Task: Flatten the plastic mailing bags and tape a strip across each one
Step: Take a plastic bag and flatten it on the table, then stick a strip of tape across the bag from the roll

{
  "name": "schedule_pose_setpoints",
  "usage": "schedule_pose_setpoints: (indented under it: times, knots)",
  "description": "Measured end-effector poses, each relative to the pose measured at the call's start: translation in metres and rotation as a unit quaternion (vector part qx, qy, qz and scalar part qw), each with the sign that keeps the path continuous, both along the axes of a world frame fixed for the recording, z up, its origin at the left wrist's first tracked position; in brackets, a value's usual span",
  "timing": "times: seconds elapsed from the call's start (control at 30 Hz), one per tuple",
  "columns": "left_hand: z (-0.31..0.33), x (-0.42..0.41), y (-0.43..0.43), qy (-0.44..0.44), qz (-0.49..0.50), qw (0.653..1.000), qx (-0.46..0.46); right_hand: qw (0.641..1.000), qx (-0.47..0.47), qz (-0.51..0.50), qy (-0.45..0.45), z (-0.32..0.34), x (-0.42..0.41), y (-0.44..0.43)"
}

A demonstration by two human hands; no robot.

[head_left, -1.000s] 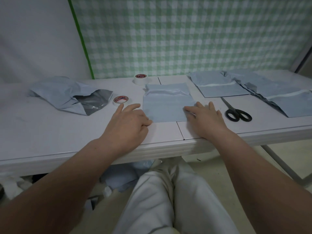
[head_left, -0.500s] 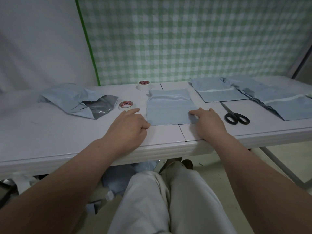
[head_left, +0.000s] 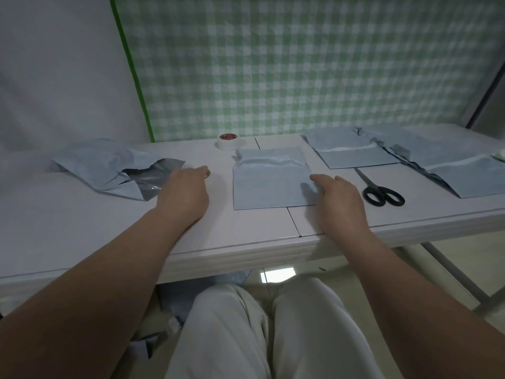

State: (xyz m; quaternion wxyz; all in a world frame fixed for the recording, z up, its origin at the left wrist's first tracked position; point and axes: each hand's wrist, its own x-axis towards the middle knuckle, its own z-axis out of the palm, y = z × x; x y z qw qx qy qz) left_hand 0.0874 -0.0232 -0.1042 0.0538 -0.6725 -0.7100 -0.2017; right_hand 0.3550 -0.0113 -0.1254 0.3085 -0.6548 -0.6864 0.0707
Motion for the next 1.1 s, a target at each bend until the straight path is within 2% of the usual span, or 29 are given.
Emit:
schedule_pose_setpoints:
  times: [0.13,0.27,0.37,0.43,0.47,0.53,0.57,0.67,0.73,0.83,0.9,1.0,1.03,1.1]
  knots:
    - [-0.007,0.010,0.004,-0.027,-0.035,0.998,0.051,1.000,-0.006,0.007,0.000,0.001,0.001,0.000]
    - [-0.007,0.025,-0.001,-0.053,-0.075,0.991,0.099,1.000,0.027,0.012,0.000,0.001,0.002,-0.003]
    - [0.003,0.036,-0.010,-0.164,-0.109,0.973,0.120,0.999,0.042,0.023,0.012,0.004,0.002,-0.005]
    - [0.012,0.044,-0.010,-0.272,-0.109,0.949,0.119,0.996,0.041,0.039,0.063,0.011,0.003,-0.006]
    - [0.017,0.047,-0.009,-0.357,-0.110,0.922,0.100,0.993,0.036,0.051,0.102,0.015,0.003,-0.007]
    - [0.027,0.056,-0.005,-0.551,-0.131,0.824,0.035,0.980,0.028,0.083,0.178,0.025,0.002,-0.006]
    - [0.032,0.061,-0.001,-0.613,-0.142,0.777,-0.001,0.973,0.028,0.100,0.208,0.032,-0.001,-0.004]
    - [0.041,0.074,0.010,-0.696,-0.181,0.691,-0.073,0.957,0.015,0.161,0.242,0.052,-0.014,0.011]
    - [0.043,0.078,0.020,-0.732,-0.201,0.643,-0.097,0.941,-0.040,0.204,0.266,0.061,-0.023,0.026]
    - [0.046,0.077,0.036,-0.780,-0.207,0.579,-0.113,0.898,-0.128,0.236,0.349,0.067,-0.036,0.052]
    - [0.048,0.073,0.047,-0.803,-0.205,0.549,-0.111,0.883,-0.140,0.233,0.383,0.071,-0.044,0.067]
    - [0.051,0.065,0.064,-0.805,-0.202,0.549,-0.095,0.846,-0.152,0.232,0.456,0.074,-0.054,0.085]
    - [0.052,0.062,0.068,-0.795,-0.199,0.566,-0.090,0.834,-0.159,0.231,0.475,0.074,-0.057,0.092]
    - [0.053,0.055,0.076,-0.753,-0.181,0.628,-0.078,0.827,-0.169,0.227,0.485,0.074,-0.062,0.102]
